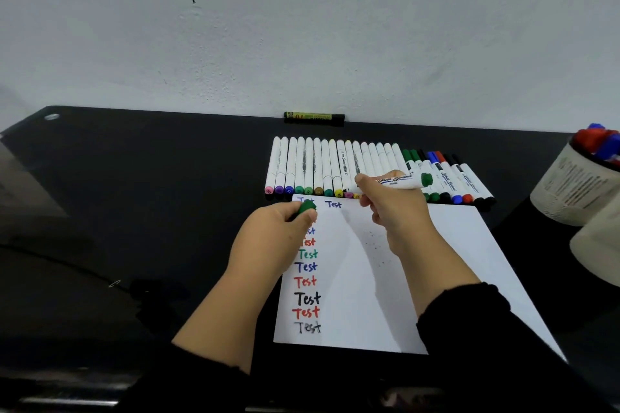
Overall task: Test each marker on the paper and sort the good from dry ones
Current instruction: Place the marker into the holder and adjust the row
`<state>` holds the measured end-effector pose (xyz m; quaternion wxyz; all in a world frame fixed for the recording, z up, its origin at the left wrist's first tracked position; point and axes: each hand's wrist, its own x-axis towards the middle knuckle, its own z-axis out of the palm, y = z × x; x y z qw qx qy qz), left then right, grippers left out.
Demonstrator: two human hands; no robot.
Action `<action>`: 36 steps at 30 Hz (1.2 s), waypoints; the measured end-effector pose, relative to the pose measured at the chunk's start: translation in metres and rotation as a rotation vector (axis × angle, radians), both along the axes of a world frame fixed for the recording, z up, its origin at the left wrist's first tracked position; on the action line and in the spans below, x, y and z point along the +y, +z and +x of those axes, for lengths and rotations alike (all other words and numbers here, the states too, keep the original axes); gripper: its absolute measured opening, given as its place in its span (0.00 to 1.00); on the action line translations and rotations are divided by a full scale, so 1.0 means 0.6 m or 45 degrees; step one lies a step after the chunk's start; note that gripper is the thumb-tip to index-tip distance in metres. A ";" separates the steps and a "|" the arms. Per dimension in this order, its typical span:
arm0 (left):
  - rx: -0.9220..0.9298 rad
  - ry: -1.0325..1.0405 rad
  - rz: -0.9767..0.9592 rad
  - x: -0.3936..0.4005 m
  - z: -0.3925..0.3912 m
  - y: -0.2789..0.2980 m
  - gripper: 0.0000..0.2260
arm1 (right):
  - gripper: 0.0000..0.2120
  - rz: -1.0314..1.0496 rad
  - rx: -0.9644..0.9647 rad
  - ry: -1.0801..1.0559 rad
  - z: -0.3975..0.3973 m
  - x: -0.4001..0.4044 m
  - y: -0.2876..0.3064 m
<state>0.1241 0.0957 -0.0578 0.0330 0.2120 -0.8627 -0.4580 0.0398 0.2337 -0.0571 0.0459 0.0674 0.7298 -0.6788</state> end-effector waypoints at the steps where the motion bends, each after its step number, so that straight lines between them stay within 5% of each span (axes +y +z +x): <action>1: 0.004 0.006 -0.011 -0.003 -0.002 0.000 0.16 | 0.12 0.060 0.021 0.016 -0.005 -0.002 0.000; 6: -0.019 -0.010 -0.077 -0.015 -0.016 0.001 0.18 | 0.15 0.253 0.134 0.062 -0.025 -0.021 -0.012; 36: -0.114 -0.061 -0.245 -0.019 -0.036 -0.022 0.20 | 0.17 0.420 0.304 0.132 -0.034 -0.034 -0.056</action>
